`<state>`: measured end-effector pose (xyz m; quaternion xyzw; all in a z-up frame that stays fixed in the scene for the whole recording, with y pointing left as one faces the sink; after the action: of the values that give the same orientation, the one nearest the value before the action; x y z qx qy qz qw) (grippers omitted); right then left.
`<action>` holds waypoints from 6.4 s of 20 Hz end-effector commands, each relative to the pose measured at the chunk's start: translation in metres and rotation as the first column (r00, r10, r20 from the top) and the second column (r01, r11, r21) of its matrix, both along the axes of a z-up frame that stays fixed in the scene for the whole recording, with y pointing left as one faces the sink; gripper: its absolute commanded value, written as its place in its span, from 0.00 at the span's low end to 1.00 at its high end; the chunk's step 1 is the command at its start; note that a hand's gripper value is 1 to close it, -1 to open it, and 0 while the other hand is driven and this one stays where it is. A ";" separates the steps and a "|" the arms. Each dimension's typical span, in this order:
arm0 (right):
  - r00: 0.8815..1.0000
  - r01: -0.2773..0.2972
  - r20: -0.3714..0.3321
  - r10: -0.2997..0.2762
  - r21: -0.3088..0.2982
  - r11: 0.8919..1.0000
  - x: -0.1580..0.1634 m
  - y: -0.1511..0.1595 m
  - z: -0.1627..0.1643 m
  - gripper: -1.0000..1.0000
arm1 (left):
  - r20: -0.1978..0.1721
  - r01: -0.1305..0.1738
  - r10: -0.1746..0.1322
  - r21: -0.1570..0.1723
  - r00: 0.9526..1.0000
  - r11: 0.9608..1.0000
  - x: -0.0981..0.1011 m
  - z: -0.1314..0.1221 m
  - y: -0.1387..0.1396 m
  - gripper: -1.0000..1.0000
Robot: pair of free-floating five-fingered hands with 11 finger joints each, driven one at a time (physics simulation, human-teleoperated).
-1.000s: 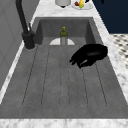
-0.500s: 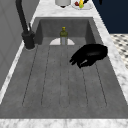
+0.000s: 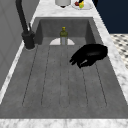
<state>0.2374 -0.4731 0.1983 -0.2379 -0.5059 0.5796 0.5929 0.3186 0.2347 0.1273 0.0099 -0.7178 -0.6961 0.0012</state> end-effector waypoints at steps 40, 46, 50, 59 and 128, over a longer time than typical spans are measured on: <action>0.935 0.083 0.354 0.025 -0.287 0.954 0.179 0.138 -0.020 0.00 | 0.000 0.000 0.000 0.000 1.000 1.000 0.000 0.000 0.000 0.50; 0.878 0.113 0.477 0.036 -0.280 0.953 0.206 0.156 -0.031 0.00 | 0.000 0.000 0.000 0.000 1.000 1.000 0.000 0.000 0.000 0.50; 0.841 0.128 0.538 0.051 -0.290 0.948 0.224 0.170 -0.033 0.00 | 0.000 0.000 0.000 0.000 1.000 1.000 0.000 0.000 0.000 0.50; 0.860 0.079 0.500 0.097 -0.320 0.944 0.252 0.205 -0.030 0.00 | 0.000 0.000 0.000 0.000 1.000 1.000 0.000 0.000 0.000 0.50; 0.784 0.106 0.601 0.155 -0.376 0.921 0.404 0.367 -0.090 1.00 | 0.000 0.000 0.000 0.000 1.000 1.000 0.000 0.000 0.000 0.50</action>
<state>0.6483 -0.1114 0.1153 -0.5235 -0.5489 0.5617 0.3303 0.3186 0.2347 0.1273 0.0099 -0.7178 -0.6961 0.0012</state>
